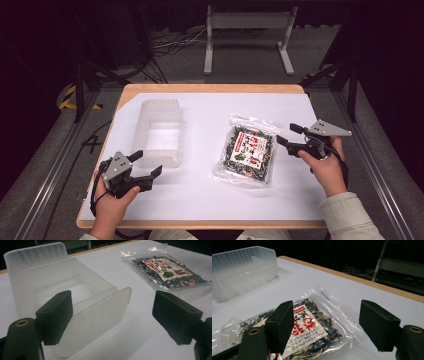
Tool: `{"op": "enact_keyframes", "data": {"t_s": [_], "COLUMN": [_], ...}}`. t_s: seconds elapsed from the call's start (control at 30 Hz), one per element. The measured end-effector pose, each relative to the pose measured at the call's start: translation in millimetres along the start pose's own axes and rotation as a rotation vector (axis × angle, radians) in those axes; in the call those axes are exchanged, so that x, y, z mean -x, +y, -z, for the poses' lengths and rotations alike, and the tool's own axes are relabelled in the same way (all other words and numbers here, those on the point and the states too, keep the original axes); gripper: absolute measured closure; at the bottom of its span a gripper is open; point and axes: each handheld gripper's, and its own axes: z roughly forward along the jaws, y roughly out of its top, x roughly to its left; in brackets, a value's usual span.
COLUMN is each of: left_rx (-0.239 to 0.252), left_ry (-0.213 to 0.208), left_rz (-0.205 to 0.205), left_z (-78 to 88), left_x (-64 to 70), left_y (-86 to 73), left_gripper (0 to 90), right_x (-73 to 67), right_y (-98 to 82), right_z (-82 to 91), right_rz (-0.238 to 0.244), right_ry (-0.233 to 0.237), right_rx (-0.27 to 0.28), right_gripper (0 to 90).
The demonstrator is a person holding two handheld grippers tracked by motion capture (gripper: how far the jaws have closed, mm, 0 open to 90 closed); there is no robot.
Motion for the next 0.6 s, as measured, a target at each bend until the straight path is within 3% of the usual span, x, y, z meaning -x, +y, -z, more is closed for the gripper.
{"op": "enact_keyframes", "data": {"t_s": [0.3, 0.6], "left_rx": [0.002, 0.029], "left_ry": [-0.006, -0.004], "left_rz": [0.000, -0.006], "left_z": [0.8, 5.0], "left_x": [0.7, 2.9], "left_y": [0.0, 2.5], "left_gripper": [17.9, 16.5], "right_x": [12.1, 29.1], "right_y": [8.6, 5.2], "right_z": [-19.0, -40.5], "right_rz": [-0.009, -0.078], "right_ry": [-0.013, -0.017], "right_rx": [-0.036, -0.062], "right_gripper": [27.6, 26.8]}}
